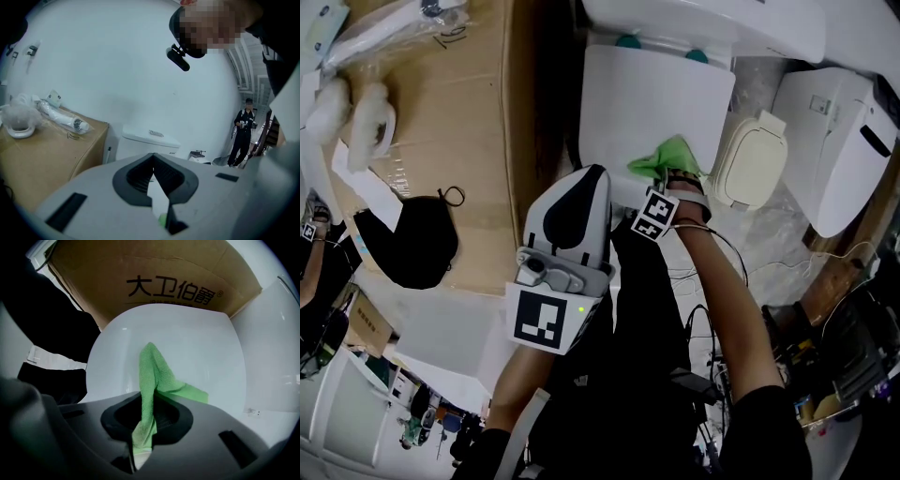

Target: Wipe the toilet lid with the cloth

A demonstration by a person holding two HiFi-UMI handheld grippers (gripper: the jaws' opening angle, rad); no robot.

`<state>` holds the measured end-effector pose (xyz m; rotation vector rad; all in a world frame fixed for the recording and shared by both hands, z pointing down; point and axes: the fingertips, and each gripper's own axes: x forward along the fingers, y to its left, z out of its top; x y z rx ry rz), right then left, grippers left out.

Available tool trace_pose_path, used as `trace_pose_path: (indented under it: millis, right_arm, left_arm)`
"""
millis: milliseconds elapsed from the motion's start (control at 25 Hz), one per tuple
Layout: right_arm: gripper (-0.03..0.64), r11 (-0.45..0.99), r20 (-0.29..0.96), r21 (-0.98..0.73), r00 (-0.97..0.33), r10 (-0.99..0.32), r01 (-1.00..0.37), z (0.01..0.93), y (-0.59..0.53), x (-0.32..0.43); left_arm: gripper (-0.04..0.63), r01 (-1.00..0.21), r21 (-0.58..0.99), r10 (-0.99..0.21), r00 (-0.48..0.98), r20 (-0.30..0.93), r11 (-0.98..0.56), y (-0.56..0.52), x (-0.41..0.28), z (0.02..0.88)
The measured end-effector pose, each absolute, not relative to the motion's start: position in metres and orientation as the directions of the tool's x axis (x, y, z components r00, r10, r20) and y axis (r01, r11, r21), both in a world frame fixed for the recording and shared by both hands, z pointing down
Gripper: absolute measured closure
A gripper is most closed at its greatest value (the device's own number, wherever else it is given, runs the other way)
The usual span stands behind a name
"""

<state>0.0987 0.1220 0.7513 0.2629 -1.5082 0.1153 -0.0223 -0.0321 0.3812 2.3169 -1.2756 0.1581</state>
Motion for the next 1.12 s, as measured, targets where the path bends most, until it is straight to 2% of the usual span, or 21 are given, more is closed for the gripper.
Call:
trace_pose_path:
  millis: [240,440,640,720,880,1000,1120]
  right_arm:
    - [0.561,0.976,0.998,0.044,0.046,-0.035,-0.214,0.754,0.177,0.083]
    - [0.561,0.965,1.000,-0.024,0.012,0.028,-0.261,0.754,0.178,0.082]
    - [0.561,0.890,0.990,-0.114,-0.121,0.067,-0.442,0.734,0.155,0.087]
    - [0.561,0.841,0.987,-0.092,-0.158,0.008,-0.534,0.718,0.130,0.097]
    - [0.561,0.692,0.967,0.017,-0.164,-0.195,-0.722,0.680,0.064,0.141]
    - [0.561,0.535,0.935,0.078,-0.124,-0.331,-0.841,0.657,0.016,0.189]
    - [0.561,0.389,0.908,0.122,-0.056,-0.415,-0.913,0.643,-0.025,0.238]
  left_arm:
    - [0.586,-0.816,0.356,-0.757,0.565,0.329,-0.455,-0.032,-0.014,0.383]
    - [0.586,-0.815,0.357,-0.753,0.567,0.333,-0.456,-0.032,-0.008,0.384]
    - [0.586,-0.806,0.355,-0.739,0.583,0.337,-0.473,-0.031,0.003,0.386]
    - [0.586,-0.804,0.359,-0.736,0.586,0.340,-0.474,-0.030,0.006,0.388]
    - [0.586,-0.801,0.370,-0.732,0.589,0.342,-0.472,-0.032,0.012,0.390]
    - [0.586,-0.795,0.381,-0.733,0.594,0.333,-0.471,-0.037,0.017,0.388]
    - [0.586,-0.797,0.378,-0.744,0.589,0.314,-0.471,-0.043,0.018,0.385]
